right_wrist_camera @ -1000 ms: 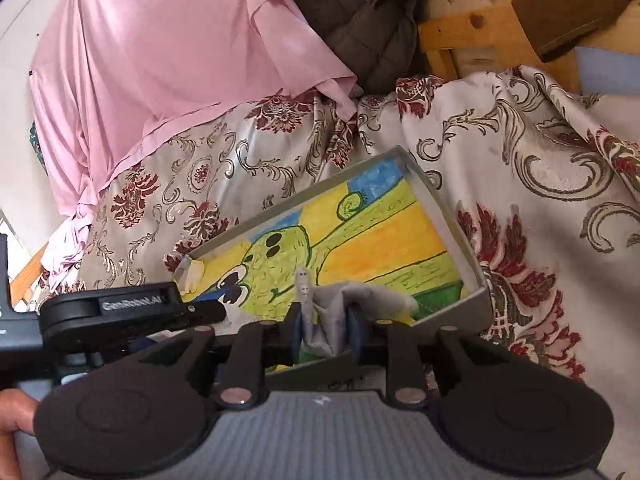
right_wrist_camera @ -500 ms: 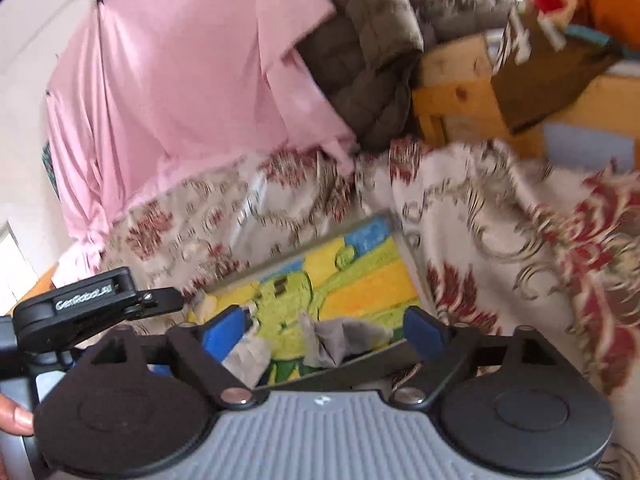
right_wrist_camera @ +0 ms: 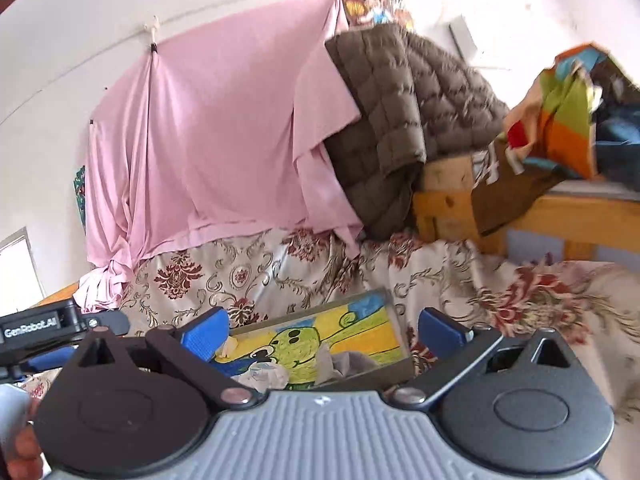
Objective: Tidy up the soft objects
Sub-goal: 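Withdraw both open tools from the tray back toward the pile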
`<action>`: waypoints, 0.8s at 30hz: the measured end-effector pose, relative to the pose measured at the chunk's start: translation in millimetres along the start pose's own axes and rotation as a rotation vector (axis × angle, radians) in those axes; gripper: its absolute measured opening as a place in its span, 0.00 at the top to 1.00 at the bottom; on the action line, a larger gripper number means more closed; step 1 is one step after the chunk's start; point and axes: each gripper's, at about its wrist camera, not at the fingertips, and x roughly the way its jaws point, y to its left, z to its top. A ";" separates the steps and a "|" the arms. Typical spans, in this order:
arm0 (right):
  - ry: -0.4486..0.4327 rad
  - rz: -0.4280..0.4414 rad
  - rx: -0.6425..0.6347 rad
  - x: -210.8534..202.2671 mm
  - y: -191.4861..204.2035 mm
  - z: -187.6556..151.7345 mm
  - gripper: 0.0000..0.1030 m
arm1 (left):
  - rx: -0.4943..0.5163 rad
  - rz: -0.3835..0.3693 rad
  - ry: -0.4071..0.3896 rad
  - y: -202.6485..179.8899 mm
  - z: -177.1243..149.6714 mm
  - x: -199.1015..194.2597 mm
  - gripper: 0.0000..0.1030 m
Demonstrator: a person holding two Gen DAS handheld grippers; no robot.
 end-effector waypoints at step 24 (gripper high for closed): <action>0.205 -0.140 -0.095 -133.9 43.4 -76.7 0.00 | 0.100 0.034 0.096 49.2 -120.9 -157.8 0.01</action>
